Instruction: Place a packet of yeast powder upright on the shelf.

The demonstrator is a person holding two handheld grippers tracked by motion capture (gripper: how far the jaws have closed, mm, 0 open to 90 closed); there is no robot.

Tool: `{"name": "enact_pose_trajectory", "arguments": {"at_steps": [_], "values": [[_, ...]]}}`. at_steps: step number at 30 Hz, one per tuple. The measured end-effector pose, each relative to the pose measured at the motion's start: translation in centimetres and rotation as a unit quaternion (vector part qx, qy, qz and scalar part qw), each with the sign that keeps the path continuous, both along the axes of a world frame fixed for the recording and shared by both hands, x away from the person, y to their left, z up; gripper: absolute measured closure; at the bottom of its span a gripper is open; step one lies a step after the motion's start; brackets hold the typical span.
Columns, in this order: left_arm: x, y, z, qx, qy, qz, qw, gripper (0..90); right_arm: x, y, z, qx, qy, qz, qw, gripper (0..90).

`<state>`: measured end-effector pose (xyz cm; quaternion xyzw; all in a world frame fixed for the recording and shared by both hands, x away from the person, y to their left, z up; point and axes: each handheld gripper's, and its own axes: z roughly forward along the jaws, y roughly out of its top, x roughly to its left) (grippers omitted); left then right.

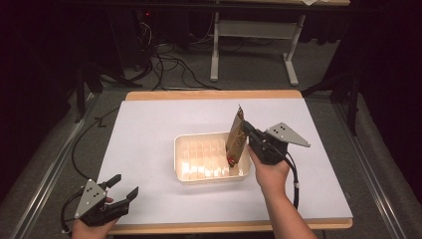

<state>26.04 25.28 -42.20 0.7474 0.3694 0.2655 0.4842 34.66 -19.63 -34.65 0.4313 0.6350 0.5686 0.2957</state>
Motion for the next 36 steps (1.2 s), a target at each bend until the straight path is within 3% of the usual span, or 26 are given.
{"name": "enact_pose_trajectory", "arguments": {"at_steps": [13, 24, 27, 31, 36], "values": [[0.0, 0.0, 0.0, 0.001, 0.000, 0.000, 1.0000, 30.2, -0.2, 0.8, 0.6, -0.005, -0.007, 0.008, 0.9999, 90.0], [0.0, 0.0, 0.0, 0.000, -0.001, 0.000, 1.0000, 30.2, 0.2, 1.4, -0.7, 0.002, 0.003, 0.010, 0.9999, 90.0], [0.0, 0.0, 0.0, 0.000, -0.002, 0.001, 1.0000, 30.2, 0.1, 1.5, -0.4, 0.005, 0.007, 0.011, 0.9999, 90.0], [0.0, 0.0, 0.0, 0.001, -0.001, 0.000, 1.0000, 30.2, -0.5, 1.7, 0.4, 0.004, -0.005, 0.010, 0.9999, 90.0], [0.0, -0.1, 0.0, 0.003, 0.000, -0.001, 1.0000, 30.2, -0.7, 1.3, 0.4, -0.001, -0.002, 0.001, 1.0000, 90.0]]}}
